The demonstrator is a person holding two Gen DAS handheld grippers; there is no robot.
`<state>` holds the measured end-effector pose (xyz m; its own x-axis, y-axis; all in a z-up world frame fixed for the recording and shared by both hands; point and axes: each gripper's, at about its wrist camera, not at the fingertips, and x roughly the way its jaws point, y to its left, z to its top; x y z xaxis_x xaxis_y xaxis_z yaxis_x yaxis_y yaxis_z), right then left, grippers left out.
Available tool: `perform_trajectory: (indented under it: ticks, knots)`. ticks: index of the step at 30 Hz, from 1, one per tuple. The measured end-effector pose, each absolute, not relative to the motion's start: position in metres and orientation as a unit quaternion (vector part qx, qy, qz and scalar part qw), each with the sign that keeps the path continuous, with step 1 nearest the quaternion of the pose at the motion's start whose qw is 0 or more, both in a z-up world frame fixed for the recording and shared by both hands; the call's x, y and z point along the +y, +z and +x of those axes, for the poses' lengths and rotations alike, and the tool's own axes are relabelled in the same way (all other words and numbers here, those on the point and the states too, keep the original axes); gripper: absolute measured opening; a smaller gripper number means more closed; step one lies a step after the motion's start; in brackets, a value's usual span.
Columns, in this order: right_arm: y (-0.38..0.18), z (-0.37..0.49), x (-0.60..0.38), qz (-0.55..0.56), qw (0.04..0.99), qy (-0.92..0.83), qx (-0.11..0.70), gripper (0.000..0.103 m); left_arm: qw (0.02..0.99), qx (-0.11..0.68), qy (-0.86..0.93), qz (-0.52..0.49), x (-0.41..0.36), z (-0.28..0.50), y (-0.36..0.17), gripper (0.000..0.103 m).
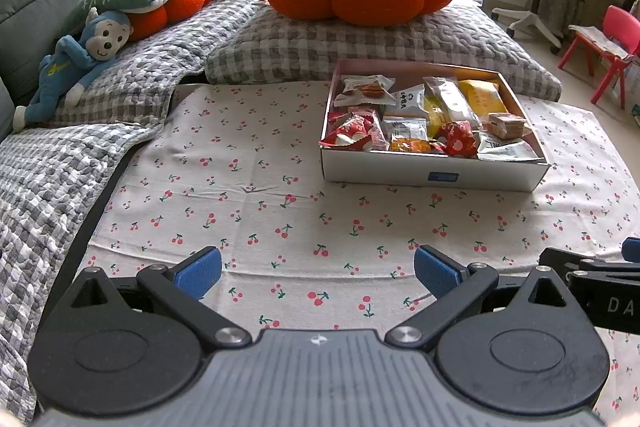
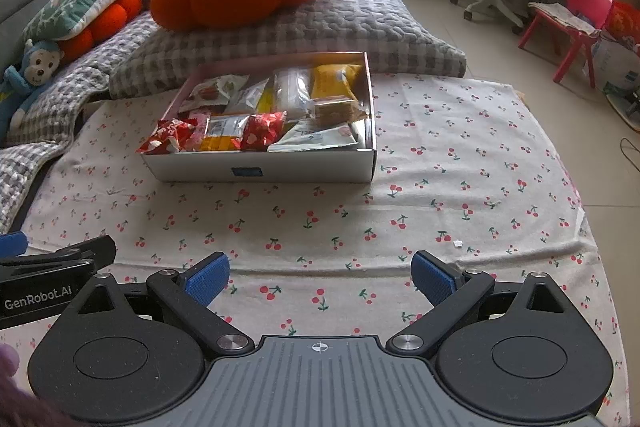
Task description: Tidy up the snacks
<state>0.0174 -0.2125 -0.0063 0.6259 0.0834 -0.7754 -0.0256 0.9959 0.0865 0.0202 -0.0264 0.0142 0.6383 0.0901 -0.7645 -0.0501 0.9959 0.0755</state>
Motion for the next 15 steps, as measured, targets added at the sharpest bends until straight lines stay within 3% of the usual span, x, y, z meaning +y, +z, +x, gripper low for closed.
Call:
perform_trajectory:
  ticks: [15]
  knots:
    - [-0.0076,0.0164,-0.2119,0.031,0.901,0.030,0.431,0.099,0.904,0.424,0.038,0.023,-0.0264,0.0201,0.0141,0.103]
